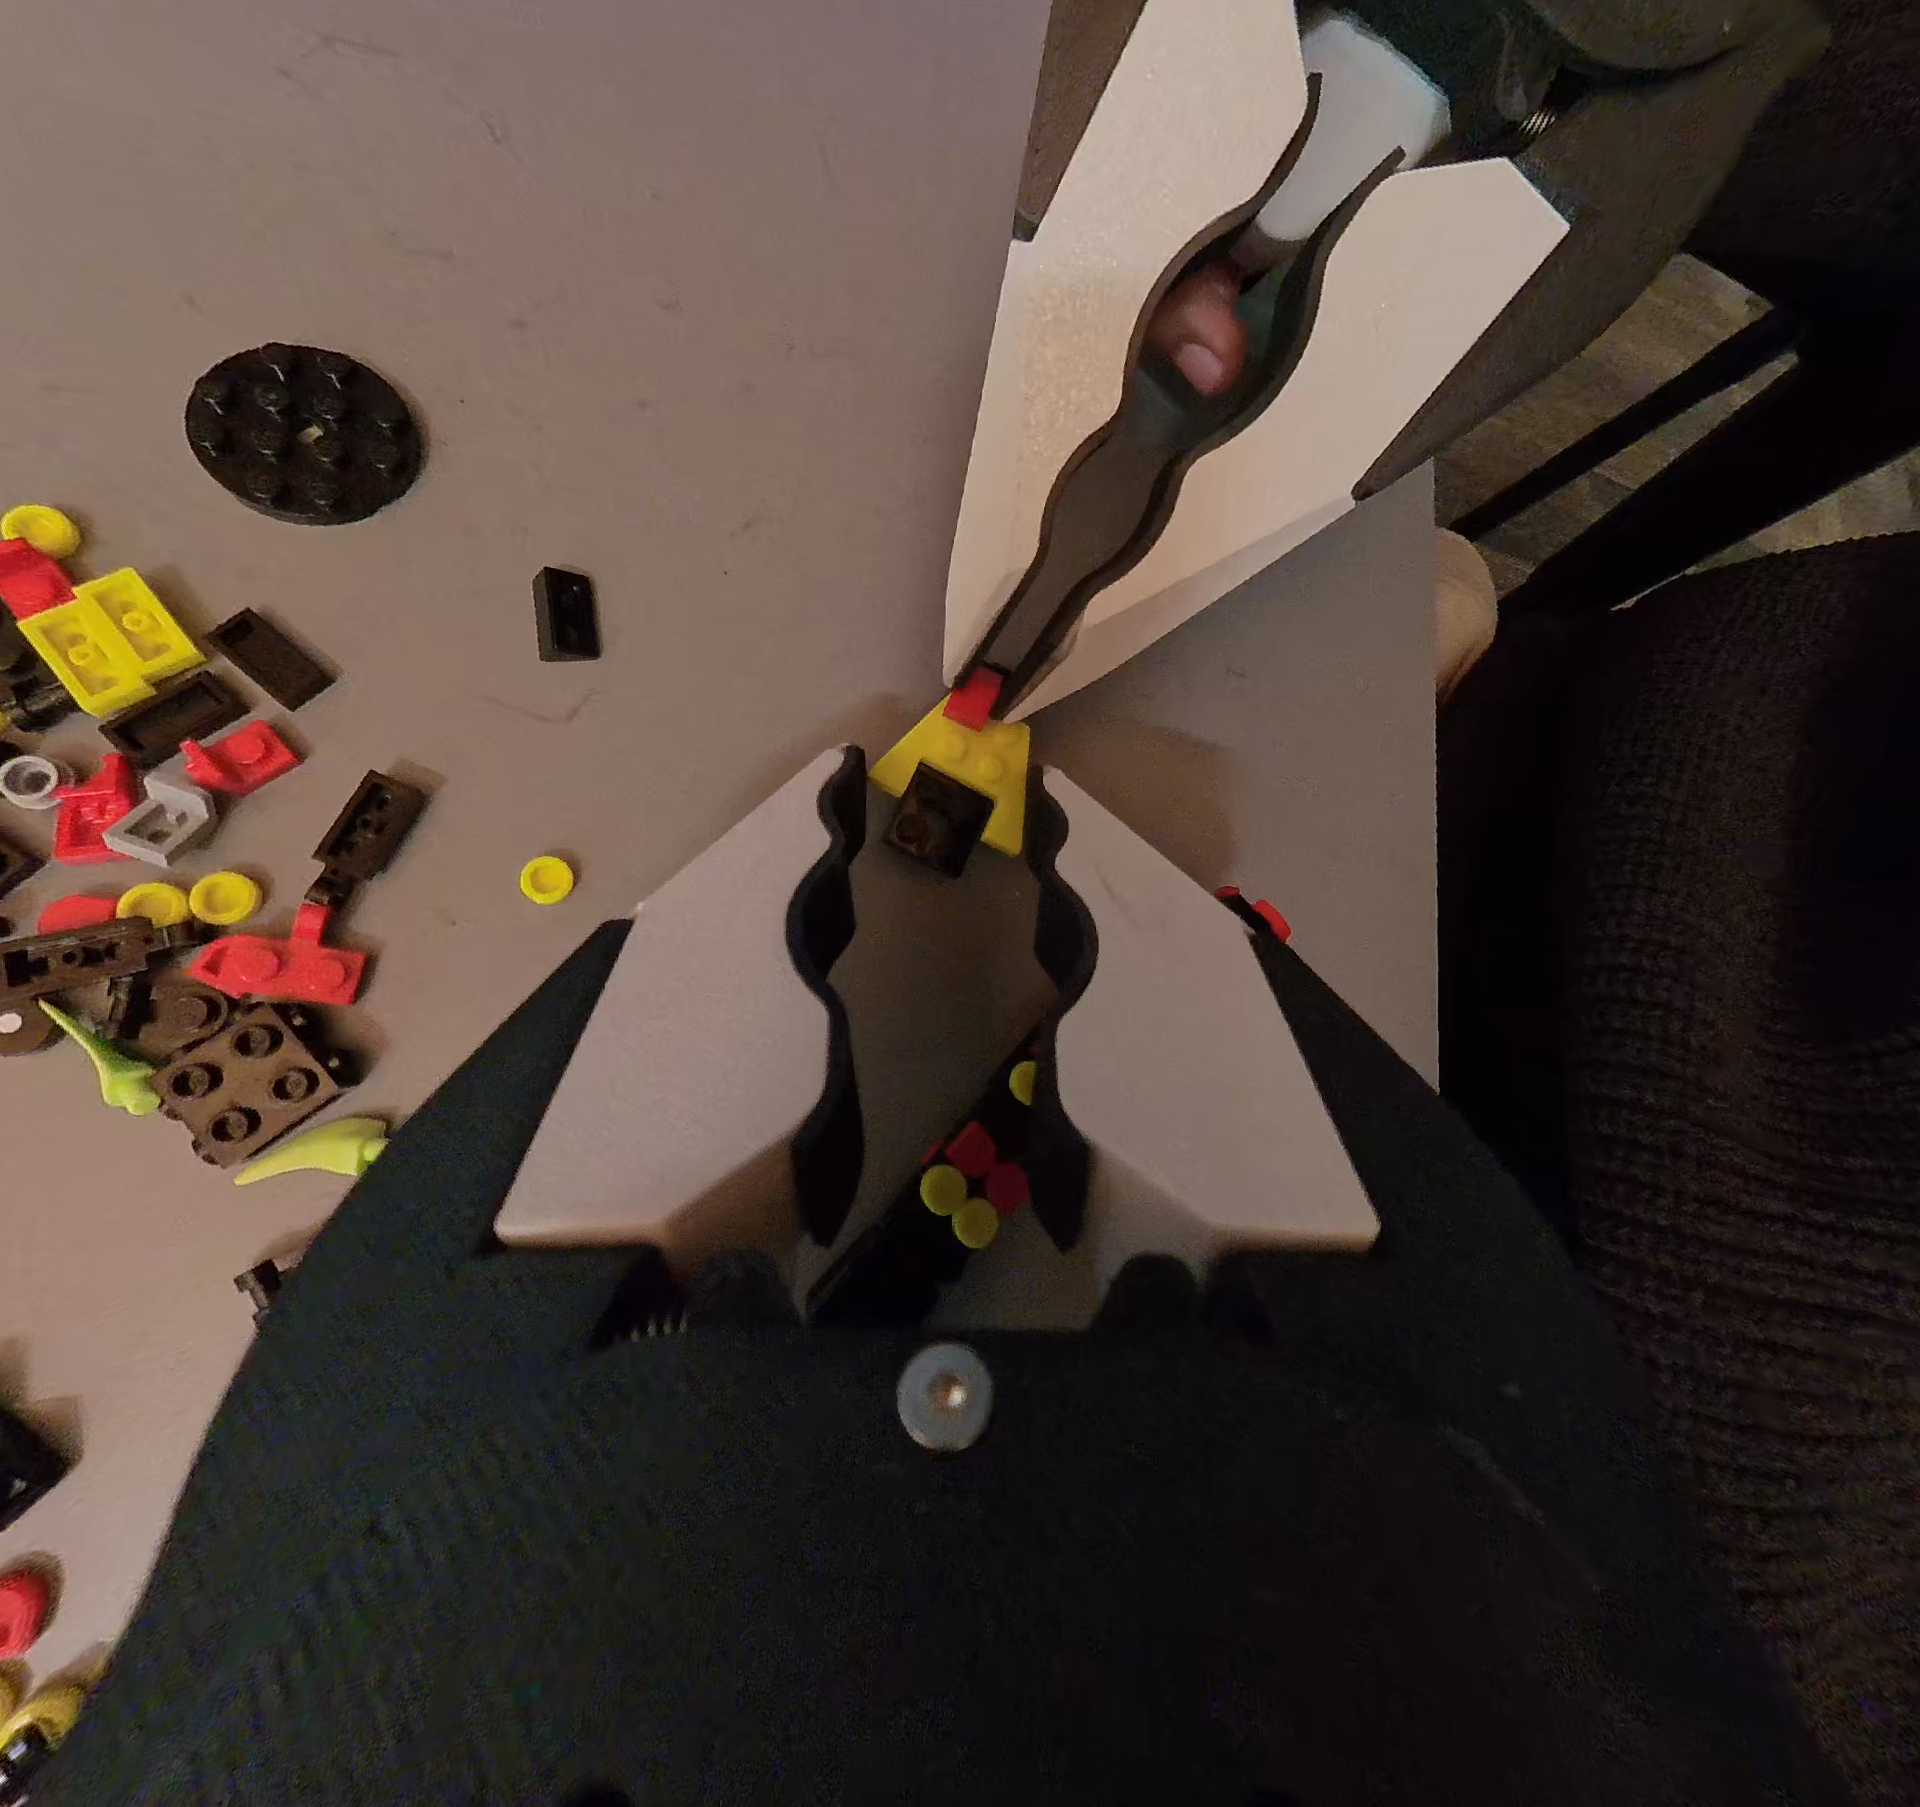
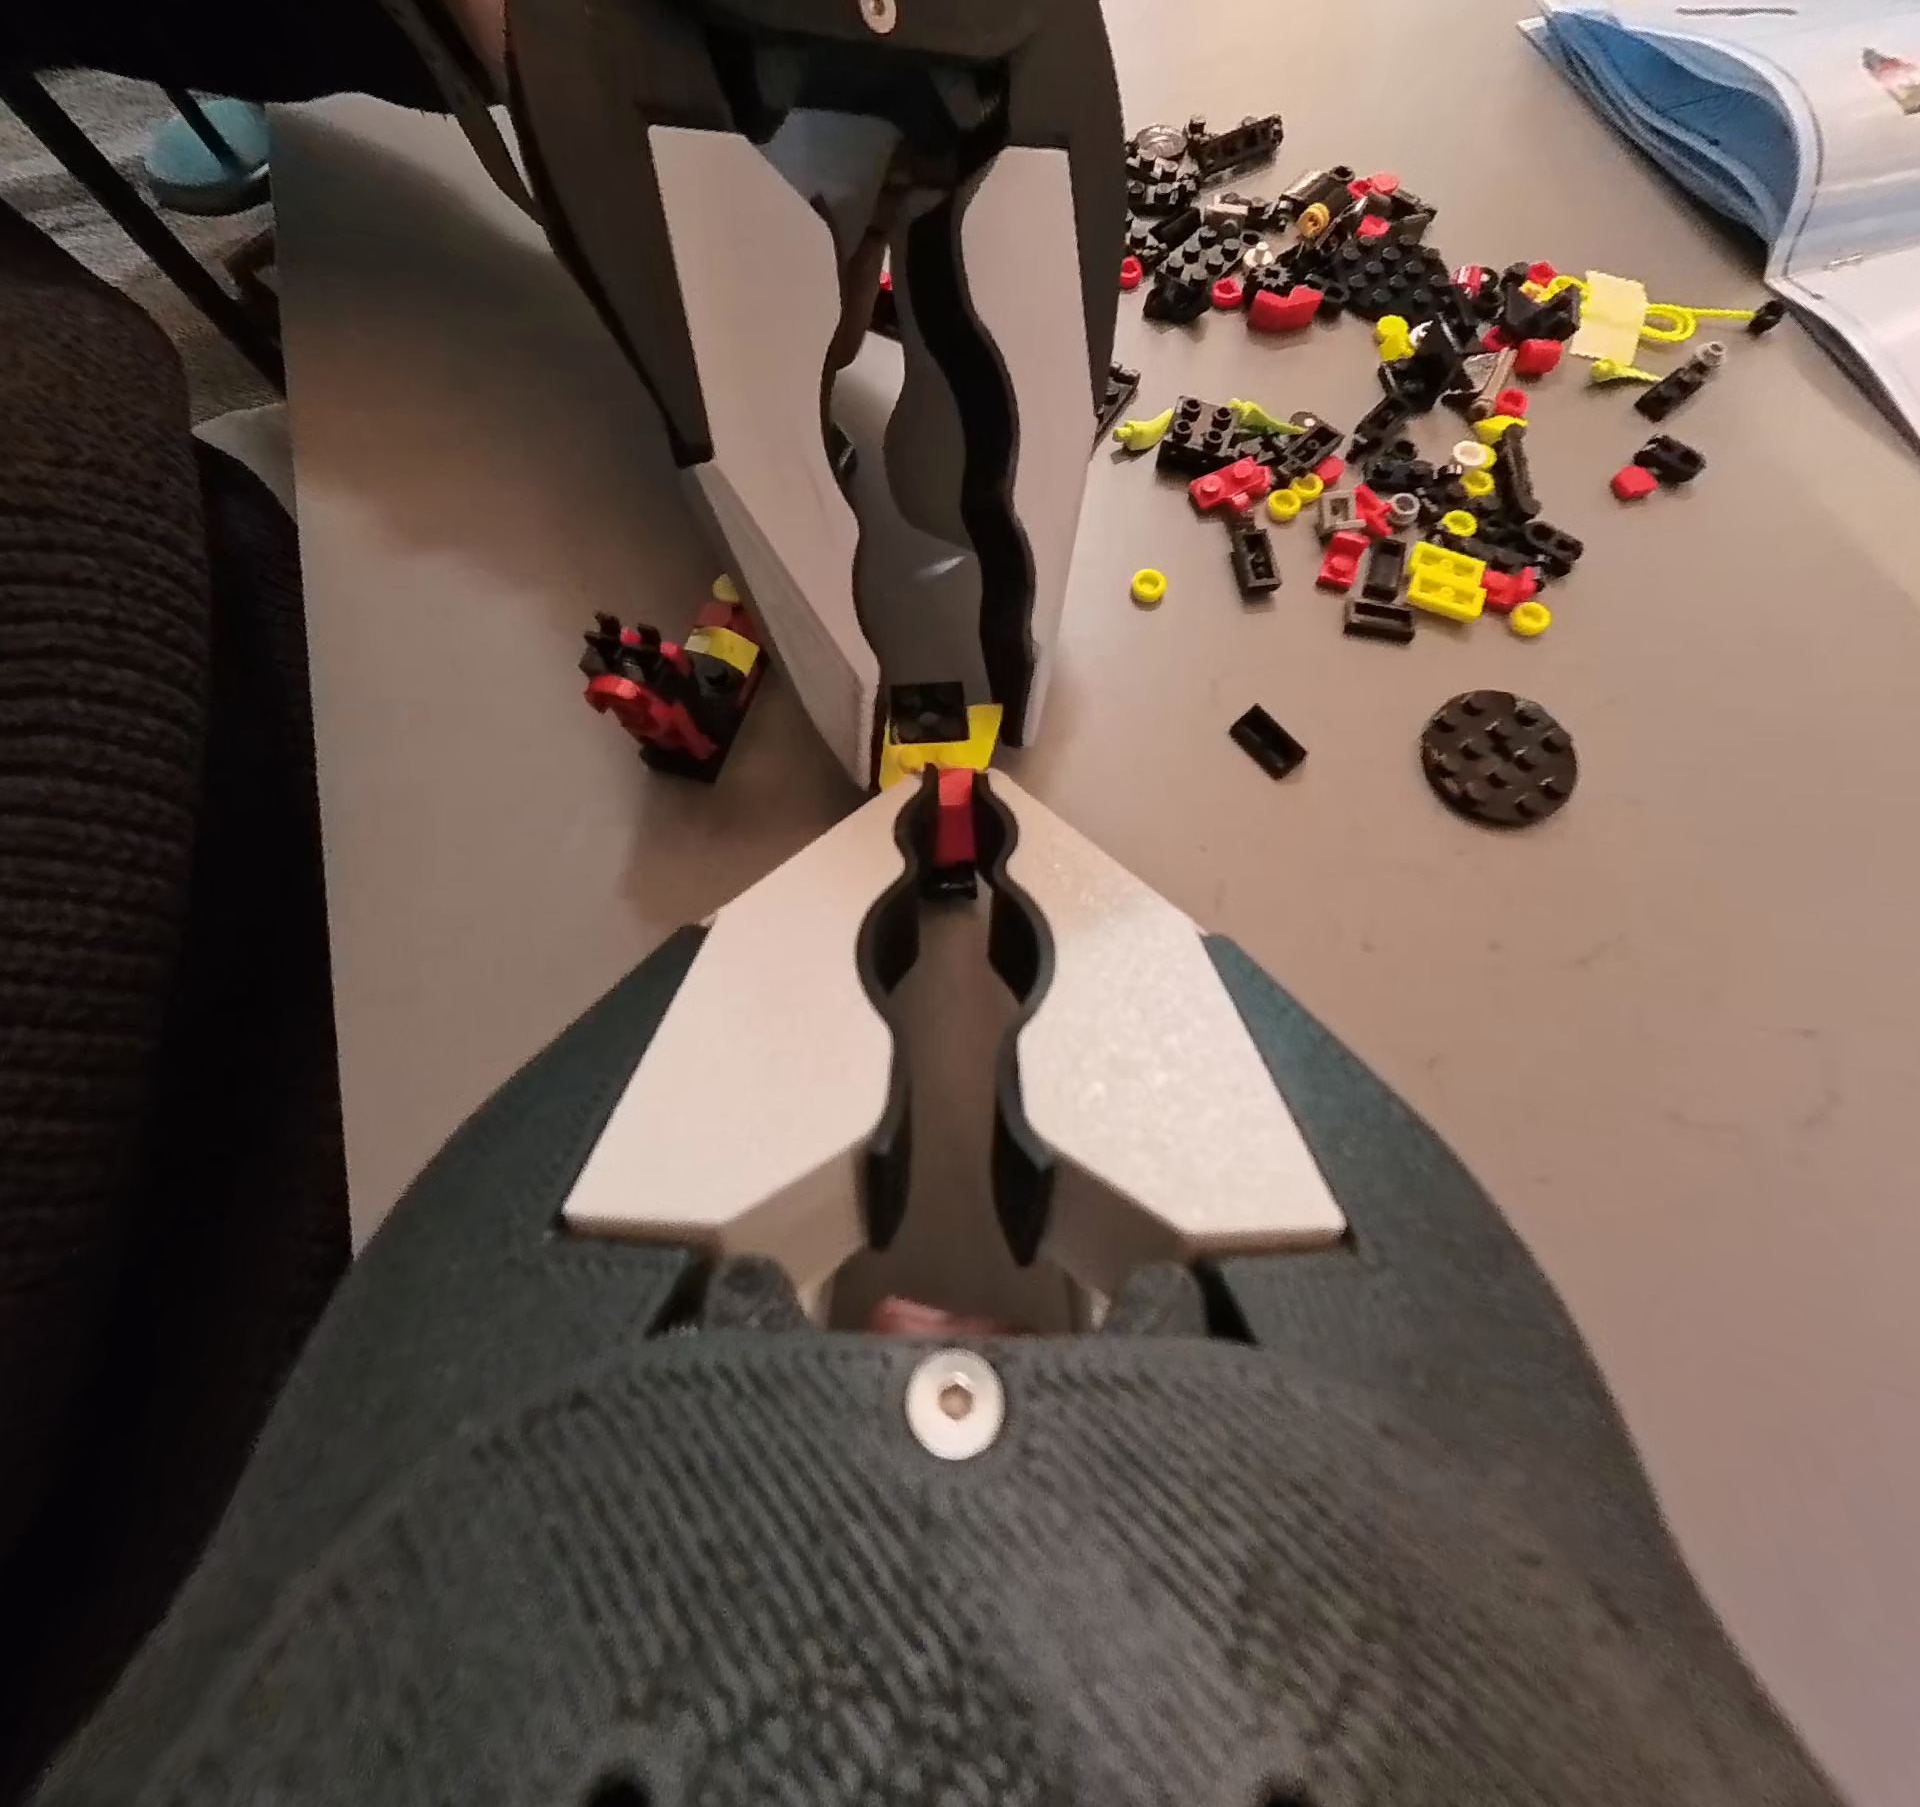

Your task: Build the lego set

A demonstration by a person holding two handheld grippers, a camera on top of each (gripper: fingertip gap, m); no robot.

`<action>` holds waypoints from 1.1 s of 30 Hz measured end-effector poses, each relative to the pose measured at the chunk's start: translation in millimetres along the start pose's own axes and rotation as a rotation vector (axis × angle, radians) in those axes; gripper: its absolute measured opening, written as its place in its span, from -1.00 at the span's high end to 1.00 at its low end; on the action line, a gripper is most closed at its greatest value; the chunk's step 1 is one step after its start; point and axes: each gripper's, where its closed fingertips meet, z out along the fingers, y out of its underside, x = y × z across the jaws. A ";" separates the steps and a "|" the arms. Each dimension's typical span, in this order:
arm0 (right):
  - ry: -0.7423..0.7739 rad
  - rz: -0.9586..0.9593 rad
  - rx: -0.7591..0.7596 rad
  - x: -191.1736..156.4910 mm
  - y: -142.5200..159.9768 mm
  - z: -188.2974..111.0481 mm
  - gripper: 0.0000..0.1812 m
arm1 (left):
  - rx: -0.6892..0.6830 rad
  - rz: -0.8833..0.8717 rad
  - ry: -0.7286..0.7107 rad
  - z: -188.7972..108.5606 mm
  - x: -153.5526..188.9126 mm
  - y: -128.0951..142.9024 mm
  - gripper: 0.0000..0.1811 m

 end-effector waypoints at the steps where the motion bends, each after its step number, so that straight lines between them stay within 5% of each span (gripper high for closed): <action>1: 0.003 -0.003 -0.001 -0.2 0.1 0.1 0.94 | -0.001 -0.002 0.001 0.0 0.0 0.2 0.69; 33: 0.018 0.083 0.013 -2.9 2.3 2.0 0.93 | -0.018 -0.058 0.011 1.6 1.4 2.1 0.69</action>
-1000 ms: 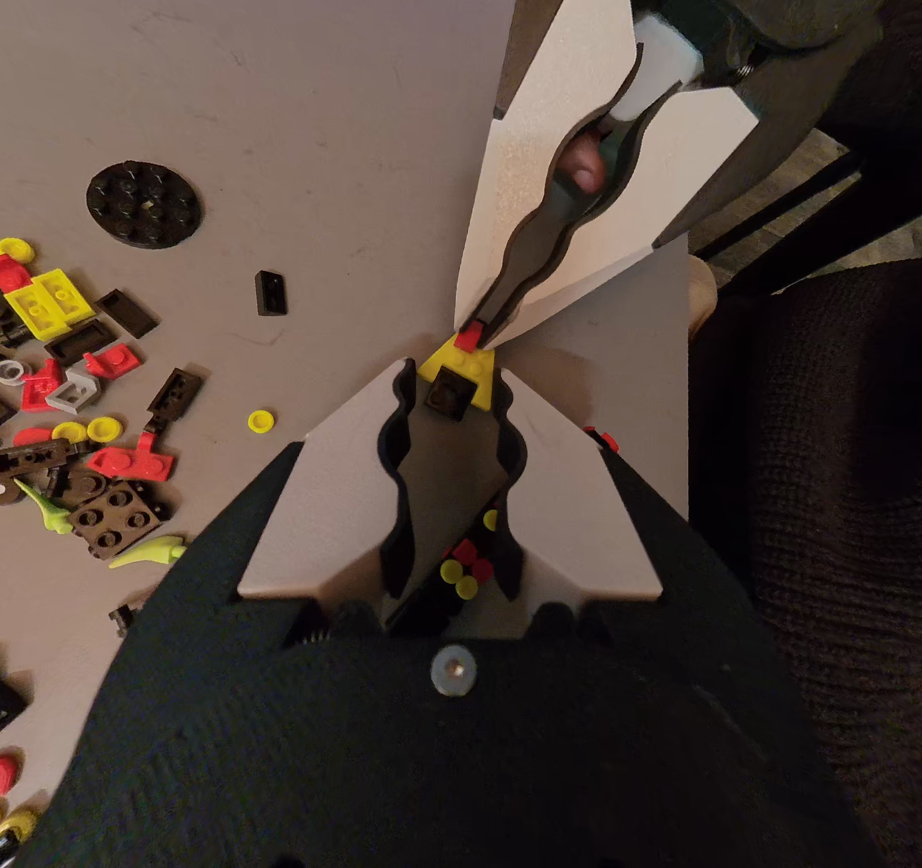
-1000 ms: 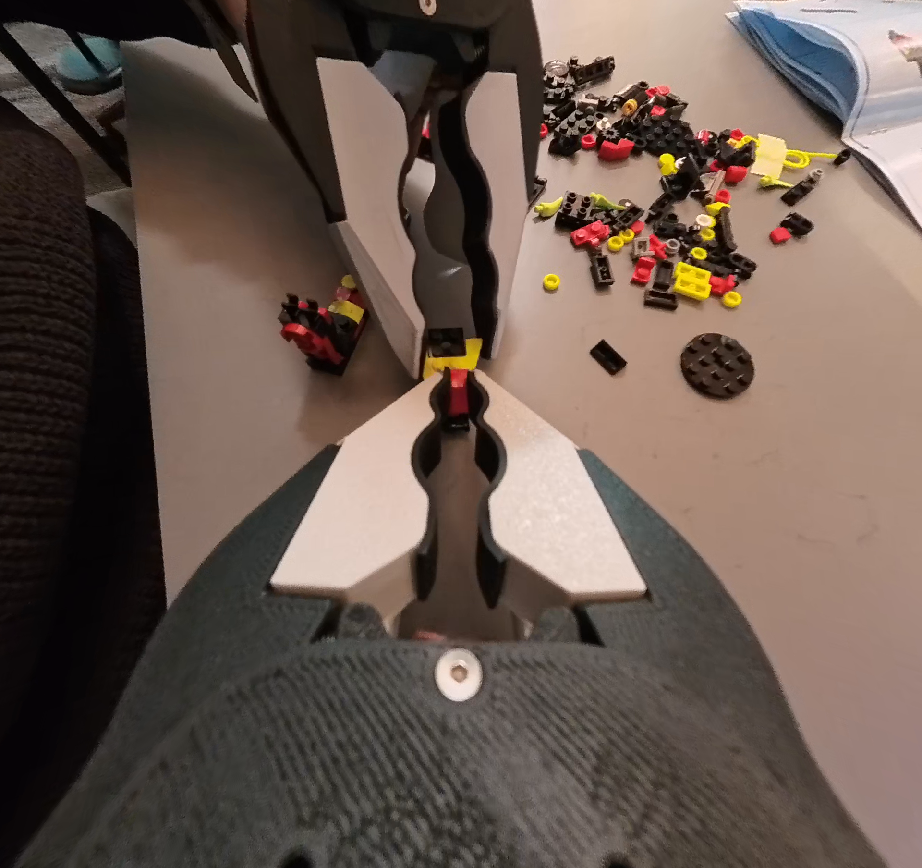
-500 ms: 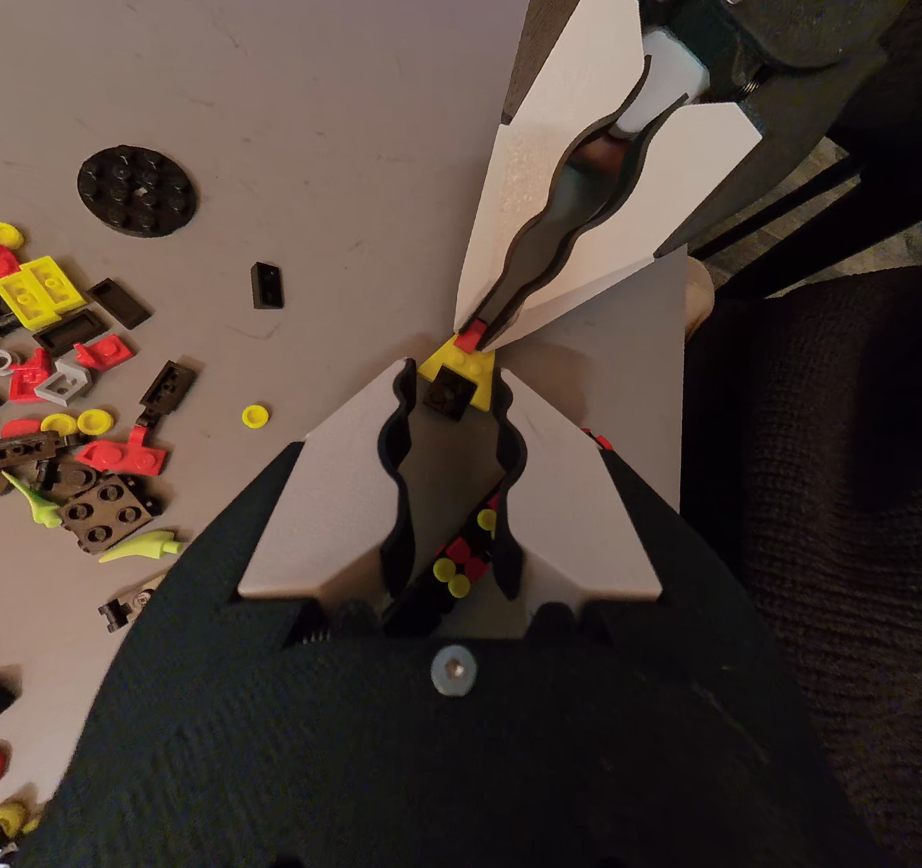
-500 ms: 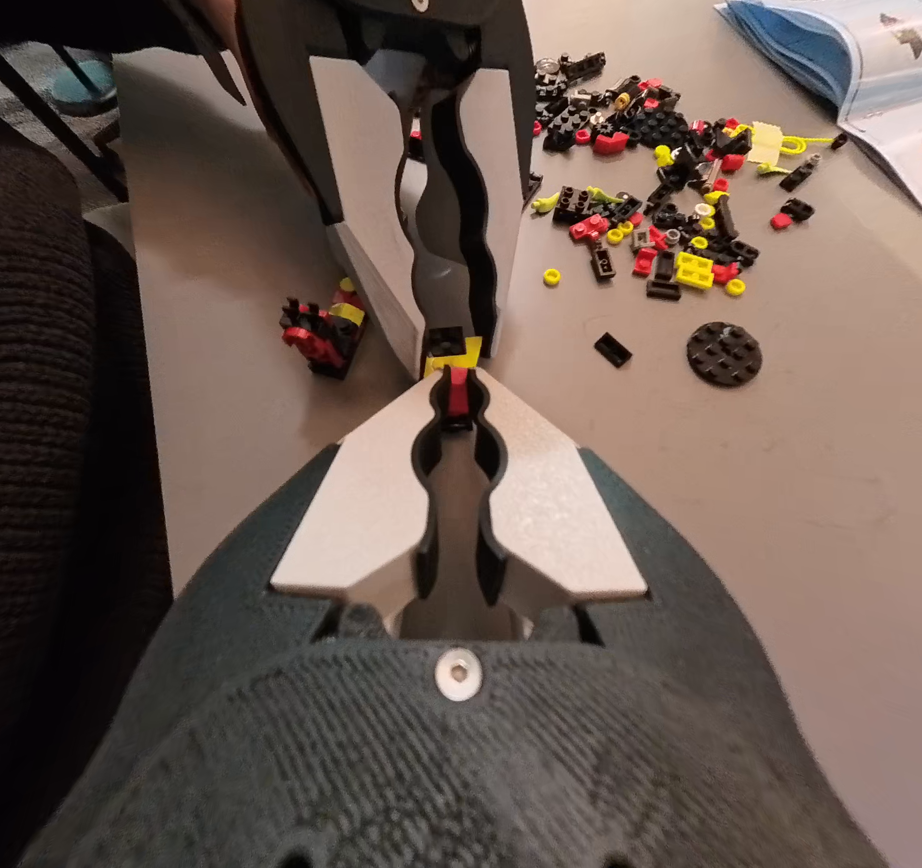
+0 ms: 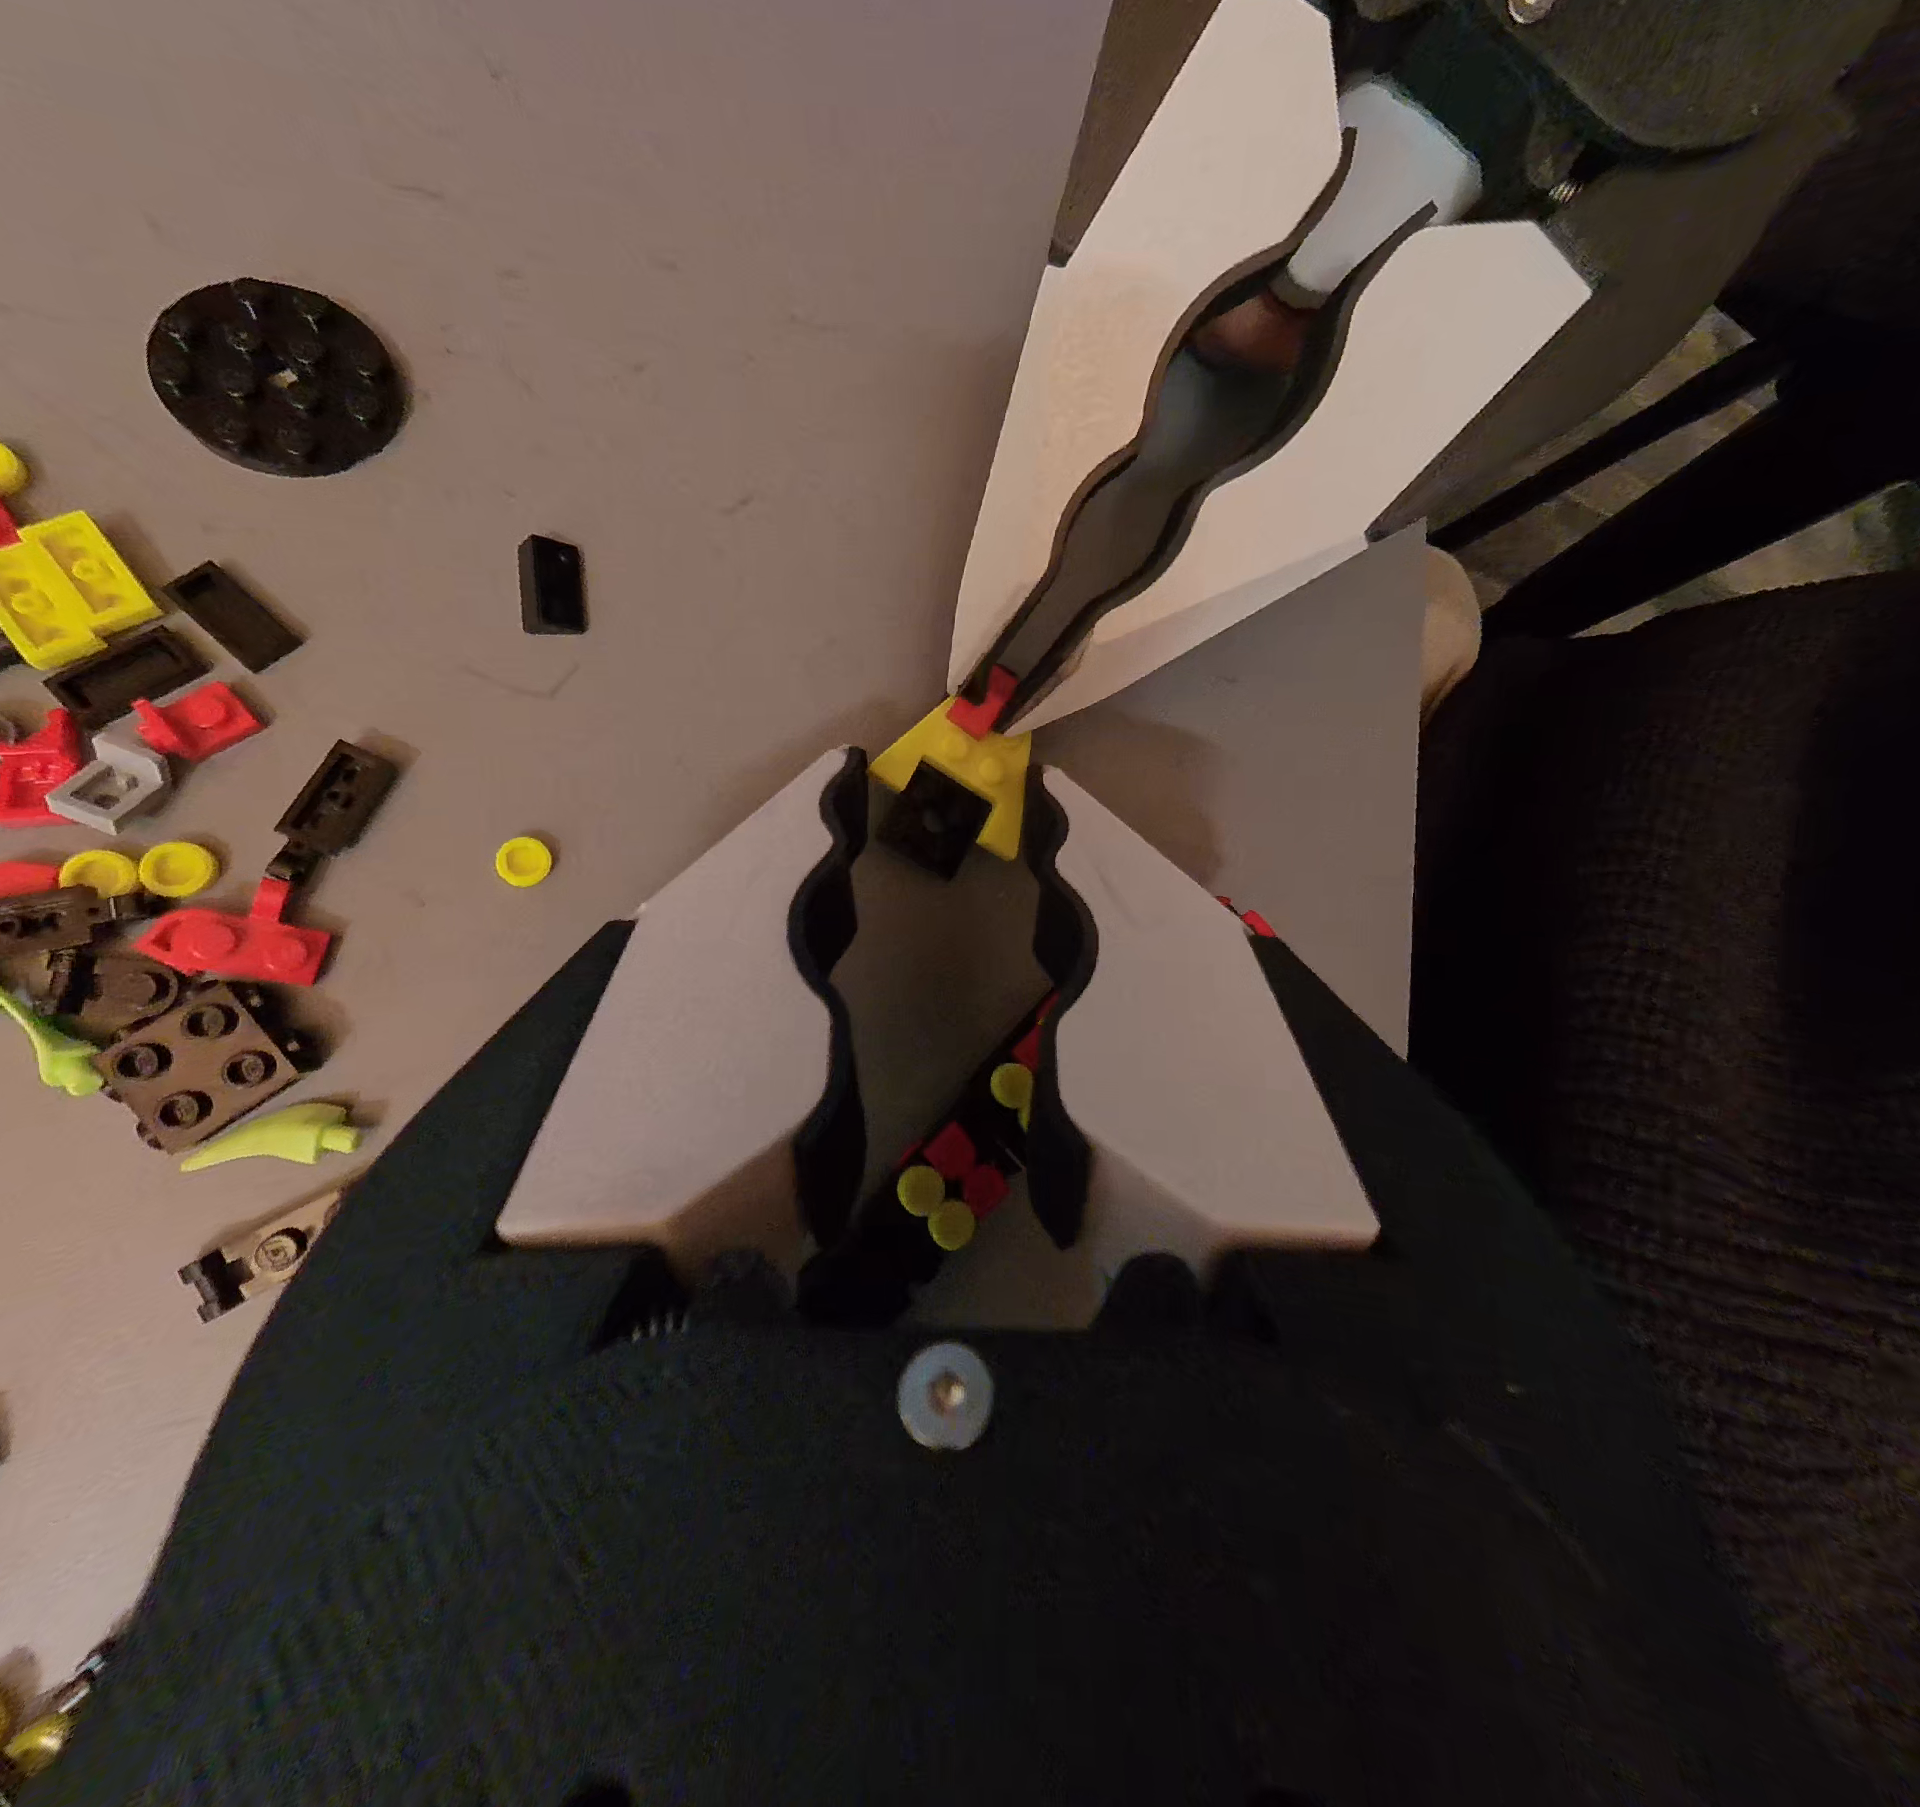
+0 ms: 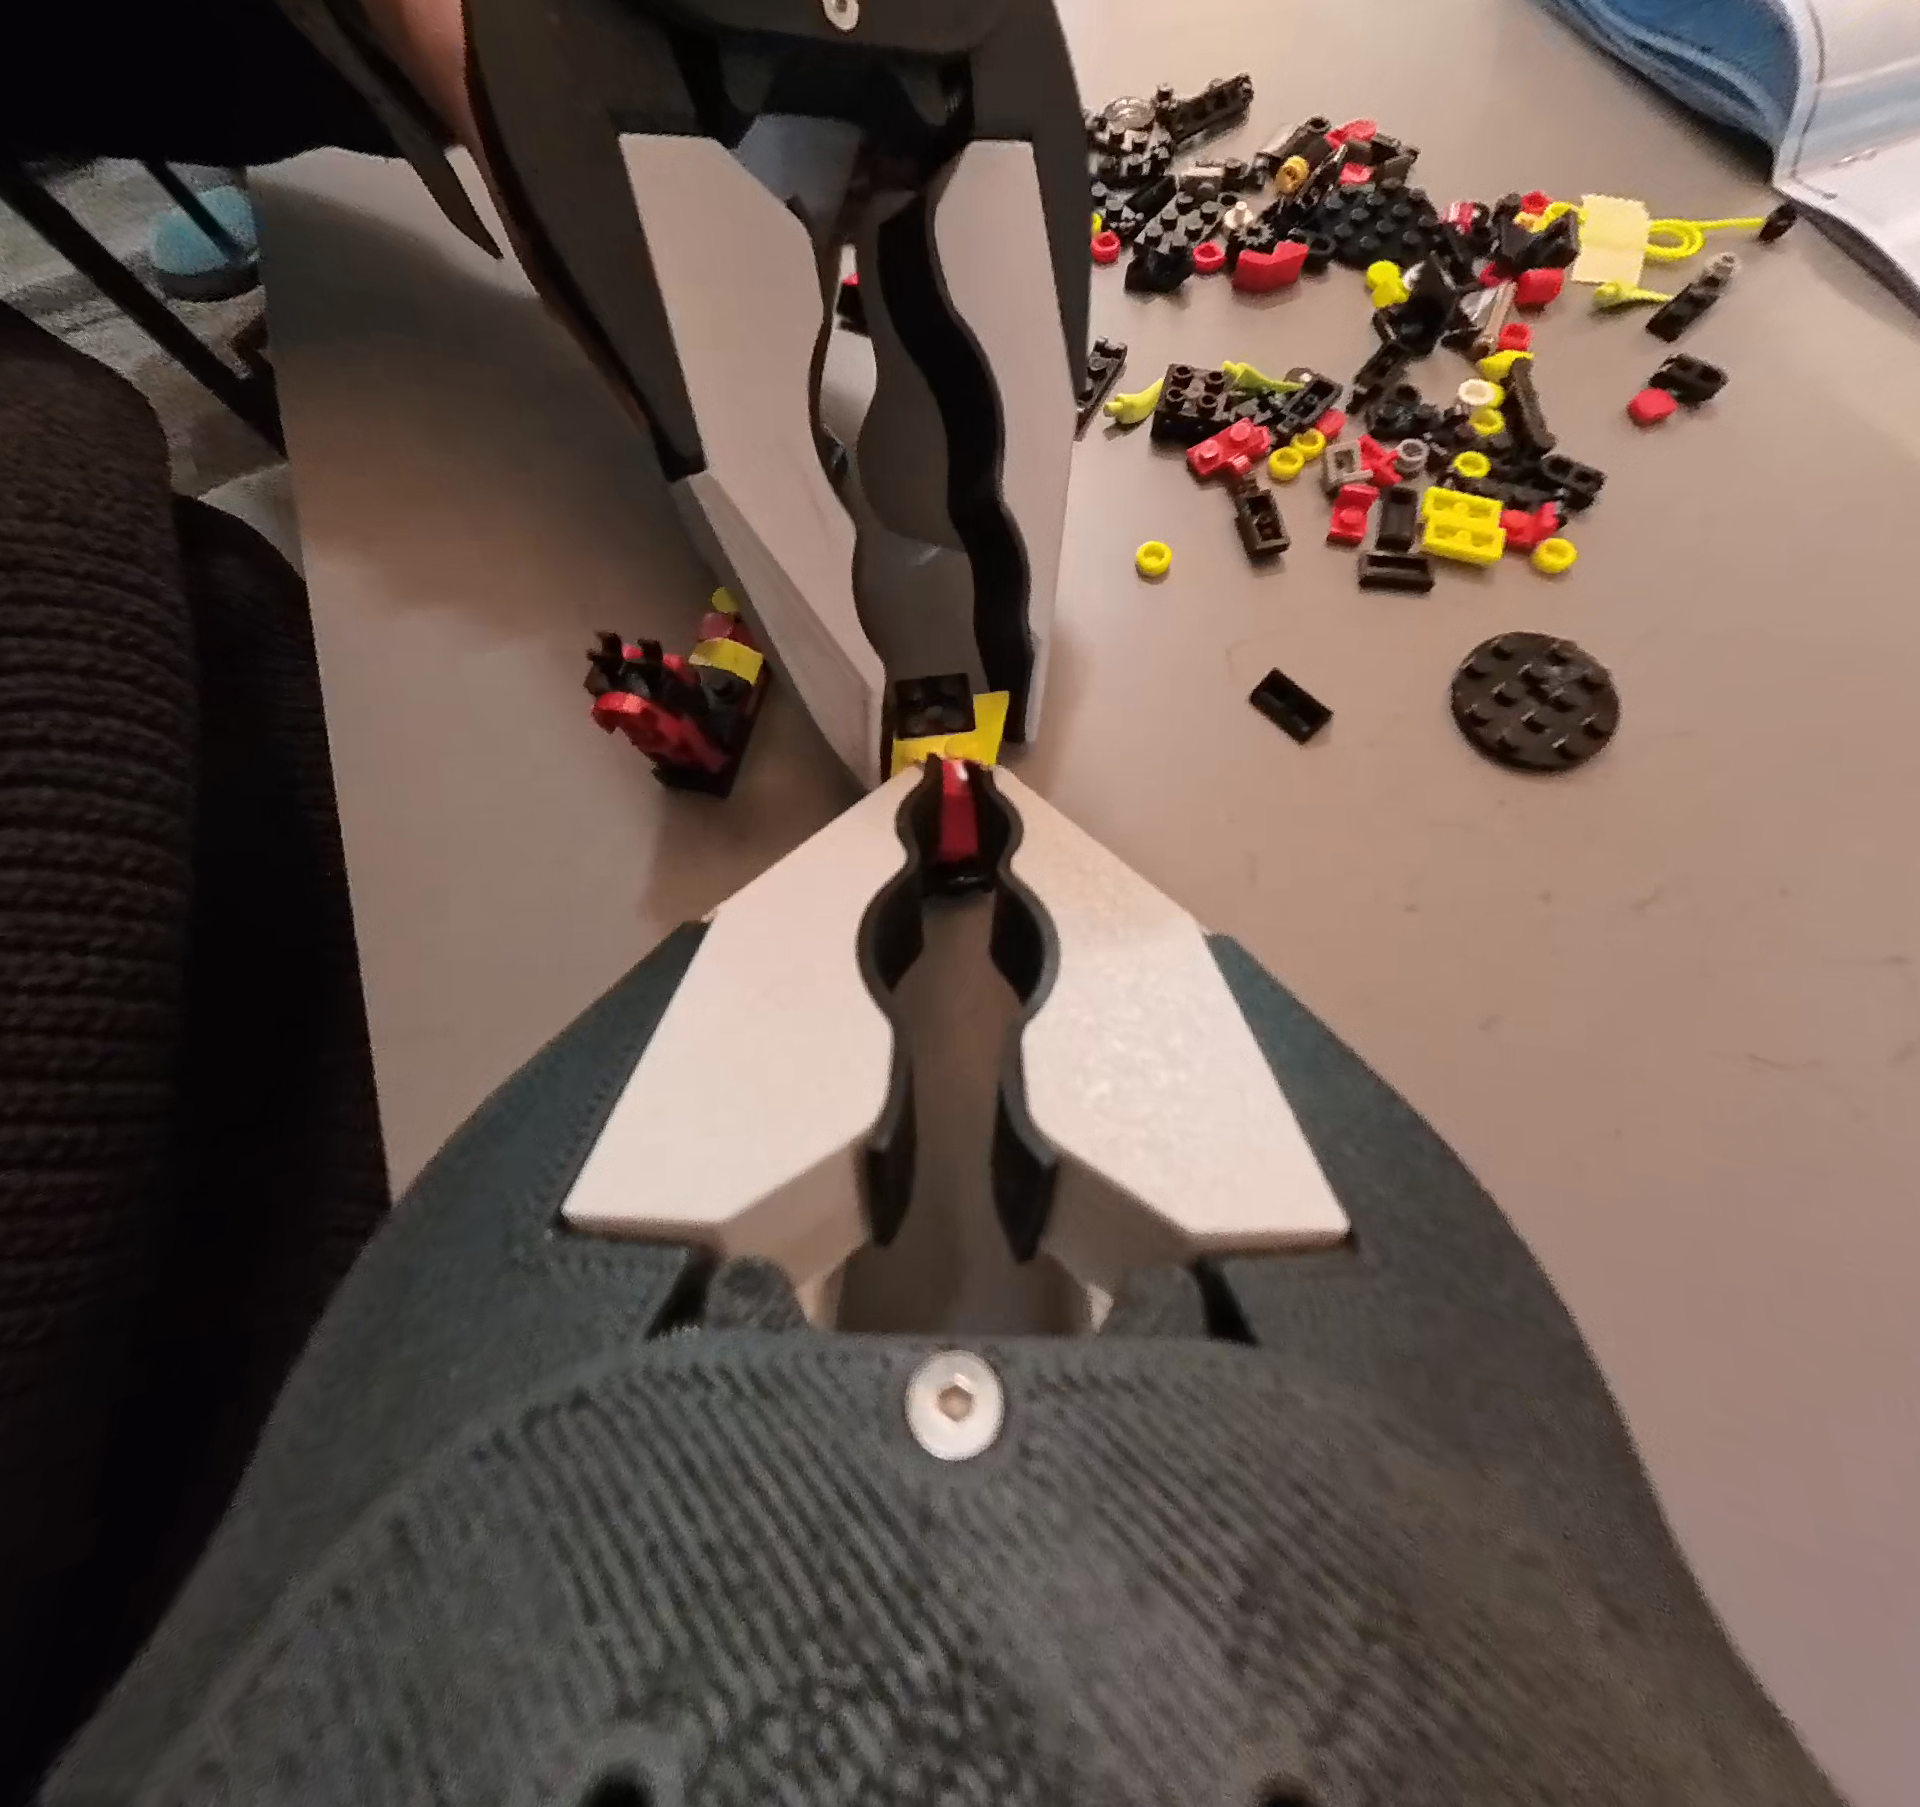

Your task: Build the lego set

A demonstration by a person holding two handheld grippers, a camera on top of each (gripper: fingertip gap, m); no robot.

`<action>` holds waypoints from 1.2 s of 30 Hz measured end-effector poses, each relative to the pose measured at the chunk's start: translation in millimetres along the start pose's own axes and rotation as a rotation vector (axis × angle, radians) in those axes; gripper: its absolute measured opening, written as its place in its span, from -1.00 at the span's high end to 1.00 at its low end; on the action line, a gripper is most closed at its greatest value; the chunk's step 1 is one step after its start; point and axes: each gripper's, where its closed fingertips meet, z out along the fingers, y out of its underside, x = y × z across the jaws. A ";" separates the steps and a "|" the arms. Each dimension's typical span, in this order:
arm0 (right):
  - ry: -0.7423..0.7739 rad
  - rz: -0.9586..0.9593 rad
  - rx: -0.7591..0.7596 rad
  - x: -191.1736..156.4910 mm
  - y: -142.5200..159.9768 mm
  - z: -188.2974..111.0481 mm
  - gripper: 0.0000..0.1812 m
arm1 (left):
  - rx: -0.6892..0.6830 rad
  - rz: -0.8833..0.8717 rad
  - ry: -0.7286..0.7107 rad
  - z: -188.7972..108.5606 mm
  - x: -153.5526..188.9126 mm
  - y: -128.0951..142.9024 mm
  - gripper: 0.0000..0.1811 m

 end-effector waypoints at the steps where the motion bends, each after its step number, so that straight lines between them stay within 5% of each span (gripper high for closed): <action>1: 0.005 -0.005 0.005 0.3 -0.7 0.0 0.93 | -0.002 0.005 -0.004 0.0 0.0 0.2 0.69; 9: -0.063 0.167 0.165 12.7 -21.4 -20.2 0.85 | -0.005 0.012 -0.017 0.0 0.0 -0.2 0.69; 19: 0.011 0.097 0.012 22.5 0.8 -3.2 0.91 | -0.031 0.024 -0.014 -1.1 2.7 1.9 0.70; 28: 0.018 0.042 -0.085 27.4 9.0 12.0 0.70 | 0.018 -0.021 0.005 -11.8 -3.3 -5.2 0.69; 36: 0.031 -0.031 -0.083 23.5 7.1 11.0 0.90 | 0.092 0.011 -0.028 -16.9 -10.9 -14.1 0.68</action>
